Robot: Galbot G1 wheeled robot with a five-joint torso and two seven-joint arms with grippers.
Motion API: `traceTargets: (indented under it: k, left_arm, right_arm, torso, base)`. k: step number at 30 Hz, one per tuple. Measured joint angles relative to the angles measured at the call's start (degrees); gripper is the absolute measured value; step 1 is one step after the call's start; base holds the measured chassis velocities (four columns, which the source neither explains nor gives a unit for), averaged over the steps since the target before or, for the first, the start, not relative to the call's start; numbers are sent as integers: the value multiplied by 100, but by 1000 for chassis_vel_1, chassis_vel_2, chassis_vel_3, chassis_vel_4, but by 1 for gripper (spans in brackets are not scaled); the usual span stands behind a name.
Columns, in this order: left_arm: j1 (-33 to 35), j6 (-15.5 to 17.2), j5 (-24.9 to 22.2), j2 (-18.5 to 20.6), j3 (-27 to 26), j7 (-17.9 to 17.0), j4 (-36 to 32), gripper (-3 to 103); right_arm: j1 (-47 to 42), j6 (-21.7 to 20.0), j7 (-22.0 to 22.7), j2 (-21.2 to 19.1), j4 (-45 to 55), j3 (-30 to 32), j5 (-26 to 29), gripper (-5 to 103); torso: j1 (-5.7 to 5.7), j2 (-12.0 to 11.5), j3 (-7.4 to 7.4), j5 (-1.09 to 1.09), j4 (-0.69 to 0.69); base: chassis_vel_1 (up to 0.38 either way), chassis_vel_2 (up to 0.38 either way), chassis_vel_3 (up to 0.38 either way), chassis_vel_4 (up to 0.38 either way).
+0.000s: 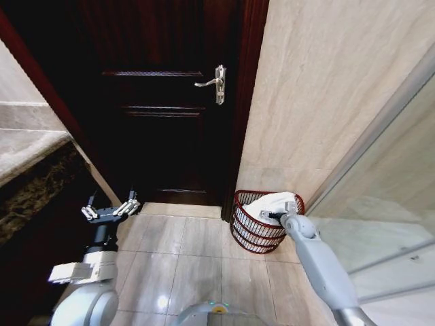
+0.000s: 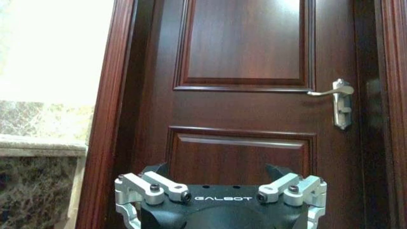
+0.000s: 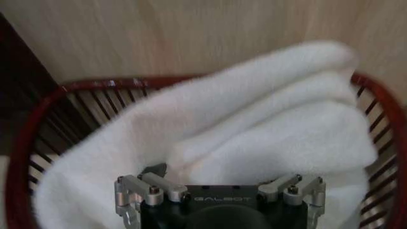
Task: Discard the used towel into the hamper.
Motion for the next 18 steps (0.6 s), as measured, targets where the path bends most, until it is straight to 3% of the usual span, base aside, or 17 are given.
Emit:
traceTargets:
  k: [18]
  left_arm:
    - [-34, -3, 59, 37, 117, -1, 63, 100]
  right_arm:
    - [-360, 1, 490, -591, 1446, 324, 283, 100]
  torso:
    - [0, 0, -1, -3, -1]
  base:
    - [0, 0, 0, 0]
